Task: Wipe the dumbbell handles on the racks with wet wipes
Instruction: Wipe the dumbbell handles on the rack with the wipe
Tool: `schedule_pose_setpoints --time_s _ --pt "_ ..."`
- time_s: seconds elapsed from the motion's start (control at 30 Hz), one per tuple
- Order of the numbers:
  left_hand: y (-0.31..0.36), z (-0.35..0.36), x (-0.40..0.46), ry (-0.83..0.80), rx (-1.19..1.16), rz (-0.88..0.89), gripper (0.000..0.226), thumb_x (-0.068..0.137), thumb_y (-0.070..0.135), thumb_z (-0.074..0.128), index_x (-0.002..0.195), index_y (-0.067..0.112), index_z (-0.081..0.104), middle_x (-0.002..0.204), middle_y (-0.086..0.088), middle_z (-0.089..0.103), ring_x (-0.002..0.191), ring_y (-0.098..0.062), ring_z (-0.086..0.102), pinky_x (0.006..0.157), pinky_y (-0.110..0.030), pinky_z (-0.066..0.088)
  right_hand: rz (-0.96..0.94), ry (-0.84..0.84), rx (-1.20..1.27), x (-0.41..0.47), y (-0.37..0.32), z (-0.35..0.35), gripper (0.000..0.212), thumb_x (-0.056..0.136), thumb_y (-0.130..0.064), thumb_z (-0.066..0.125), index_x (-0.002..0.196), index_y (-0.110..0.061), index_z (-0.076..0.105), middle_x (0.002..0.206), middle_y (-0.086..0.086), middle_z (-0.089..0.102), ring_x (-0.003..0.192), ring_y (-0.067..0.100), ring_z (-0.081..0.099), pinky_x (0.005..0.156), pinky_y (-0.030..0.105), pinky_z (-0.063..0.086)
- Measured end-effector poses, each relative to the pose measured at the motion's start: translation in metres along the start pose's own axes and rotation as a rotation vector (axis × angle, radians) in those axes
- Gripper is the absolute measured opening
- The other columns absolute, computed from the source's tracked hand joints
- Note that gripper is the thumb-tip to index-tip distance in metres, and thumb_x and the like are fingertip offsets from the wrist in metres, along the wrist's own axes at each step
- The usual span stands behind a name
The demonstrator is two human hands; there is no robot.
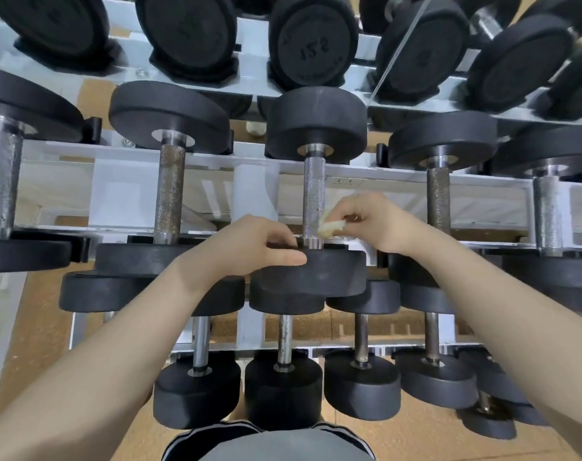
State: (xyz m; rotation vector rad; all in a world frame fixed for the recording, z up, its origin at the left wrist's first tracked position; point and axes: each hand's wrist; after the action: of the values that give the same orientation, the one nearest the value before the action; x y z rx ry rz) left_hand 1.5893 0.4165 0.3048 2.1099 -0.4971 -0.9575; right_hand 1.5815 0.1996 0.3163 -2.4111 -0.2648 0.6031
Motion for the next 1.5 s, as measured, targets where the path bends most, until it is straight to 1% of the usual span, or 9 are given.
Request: schedule_pose_setpoints --time_s 0.1,0.27,0.57,0.83,1.0,1.2,1.27,1.37,1.5 --pt "0.011 -0.001 -0.002 0.051 0.051 0.025 0.021 0.078 0.040 0.067 0.095 0.030 0.061 0.102 0.013 0.063 0.099 -0.004 0.057 0.088 -0.024 0.045 0.228 0.290 0.489 -0.022 0.014 -0.008 0.011 0.089 -0.010 0.058 0.094 -0.009 0.068 0.088 0.016 0.063 0.082 0.018 0.055 0.081 0.034 0.044" --pt "0.051 0.013 0.005 0.157 0.150 0.141 0.011 0.087 0.036 0.057 0.094 0.028 0.060 0.099 0.013 0.061 0.095 -0.005 0.055 0.084 -0.022 0.043 0.316 0.411 1.075 -0.050 0.023 -0.018 0.020 0.094 -0.004 0.046 0.087 -0.015 0.062 0.089 0.003 0.066 0.085 0.018 0.064 0.078 0.032 0.053" --pt "0.119 0.096 0.034 0.220 0.336 0.319 0.031 0.090 0.029 0.054 0.118 0.016 0.057 0.118 -0.001 0.059 0.108 -0.015 0.052 0.092 -0.032 0.041 0.223 0.461 1.299 -0.099 0.073 -0.050 0.011 0.091 -0.003 0.052 0.098 -0.009 0.057 0.088 0.002 0.065 0.076 0.010 0.063 0.067 0.019 0.052" --pt "0.158 0.158 0.066 0.342 0.239 0.185 0.033 0.089 0.031 0.057 0.115 0.011 0.059 0.109 -0.002 0.061 0.100 -0.016 0.056 0.085 -0.022 0.041 0.333 0.294 1.215 -0.132 0.128 -0.100 0.006 0.089 -0.010 0.058 0.088 -0.016 0.059 0.089 0.003 0.067 0.078 0.016 0.065 0.063 0.028 0.055" --pt "0.160 0.156 0.074 0.370 0.216 0.144 0.025 0.088 0.023 0.060 0.106 0.008 0.069 0.106 -0.008 0.067 0.102 -0.021 0.058 0.087 -0.021 0.036 0.324 0.435 0.902 -0.114 0.153 -0.106 0.008 0.082 -0.008 0.065 0.080 -0.015 0.061 0.089 0.005 0.064 0.083 0.018 0.060 0.070 0.026 0.051" --pt "0.156 0.143 0.091 0.244 0.221 0.064 0.045 0.076 0.051 0.062 0.098 0.013 0.072 0.088 0.004 0.064 0.089 -0.015 0.059 0.085 -0.028 0.044 0.005 0.705 0.227 -0.068 0.153 -0.094 0.004 0.084 -0.014 0.062 0.081 -0.014 0.059 0.077 -0.008 0.052 0.074 0.008 0.047 0.065 0.008 0.035" --pt "0.154 0.142 0.094 0.216 0.198 0.064 0.059 0.067 0.063 0.057 0.097 0.015 0.073 0.080 0.014 0.061 0.082 -0.007 0.057 0.080 -0.022 0.044 -0.143 0.703 0.004 -0.055 0.153 -0.090 0.004 0.086 -0.007 0.056 0.086 -0.008 0.060 0.090 0.005 0.056 0.081 0.014 0.049 0.067 0.013 0.033" --pt "0.150 0.137 0.100 0.189 0.162 0.023 0.042 0.073 0.049 0.071 0.097 0.014 0.073 0.086 0.010 0.067 0.084 -0.003 0.058 0.081 -0.016 0.041 -0.248 0.686 -0.153 -0.042 0.158 -0.085 0.010 0.085 -0.003 0.054 0.088 -0.001 0.063 0.096 0.016 0.060 0.087 0.029 0.055 0.071 0.029 0.041" --pt "0.151 0.131 0.106 0.137 0.114 -0.003 0.043 0.065 0.051 0.067 0.091 0.018 0.075 0.085 0.004 0.071 0.081 -0.009 0.063 0.080 -0.026 0.046 -0.347 0.634 -0.290 -0.042 0.172 -0.083 0.016 0.084 -0.007 0.057 0.087 -0.002 0.072 0.091 0.013 0.068 0.079 0.038 0.058 0.070 0.037 0.051"
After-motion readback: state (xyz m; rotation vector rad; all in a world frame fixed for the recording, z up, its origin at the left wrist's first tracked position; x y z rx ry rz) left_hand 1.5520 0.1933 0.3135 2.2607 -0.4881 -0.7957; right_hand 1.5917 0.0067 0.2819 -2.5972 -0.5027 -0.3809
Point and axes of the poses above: each hand's wrist, its own x-axis towards the middle knuckle, its own z-axis out of the palm, y = z × x
